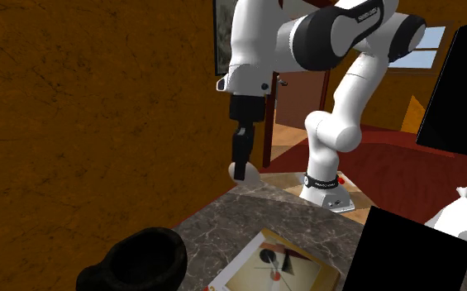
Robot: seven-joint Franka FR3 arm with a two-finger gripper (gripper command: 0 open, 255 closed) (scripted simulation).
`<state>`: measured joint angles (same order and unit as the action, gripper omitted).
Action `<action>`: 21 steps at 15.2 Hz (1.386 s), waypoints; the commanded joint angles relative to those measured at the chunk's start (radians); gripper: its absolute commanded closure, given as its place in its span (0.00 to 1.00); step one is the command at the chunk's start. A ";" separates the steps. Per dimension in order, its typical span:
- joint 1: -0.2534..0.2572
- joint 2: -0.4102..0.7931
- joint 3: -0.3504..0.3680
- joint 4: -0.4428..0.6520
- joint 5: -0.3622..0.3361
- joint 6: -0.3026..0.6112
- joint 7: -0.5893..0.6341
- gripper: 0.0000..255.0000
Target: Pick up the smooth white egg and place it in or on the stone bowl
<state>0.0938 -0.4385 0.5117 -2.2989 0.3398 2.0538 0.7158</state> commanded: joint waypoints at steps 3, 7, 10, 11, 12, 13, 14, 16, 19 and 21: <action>-0.047 0.171 0.045 0.143 -0.078 0.026 0.045 1.00; -0.074 0.356 0.086 0.314 -0.189 0.024 0.113 1.00; -0.068 0.500 0.102 0.460 -0.287 0.003 0.170 1.00; -0.061 0.549 0.104 0.512 -0.320 -0.008 0.189 1.00; -0.050 0.598 0.103 0.567 -0.352 -0.022 0.206 1.00; -0.036 0.648 0.101 0.624 -0.384 -0.038 0.221 1.00; -0.020 0.697 0.097 0.684 -0.414 -0.057 0.235 1.00; 0.019 0.797 0.085 0.815 -0.470 -0.100 0.257 1.00; 0.050 0.866 0.070 0.886 -0.503 -0.109 0.266 1.00; 0.047 0.867 0.069 0.860 -0.504 -0.082 0.266 1.00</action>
<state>0.1418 0.4270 0.5811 -1.4309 -0.1633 1.9617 0.9824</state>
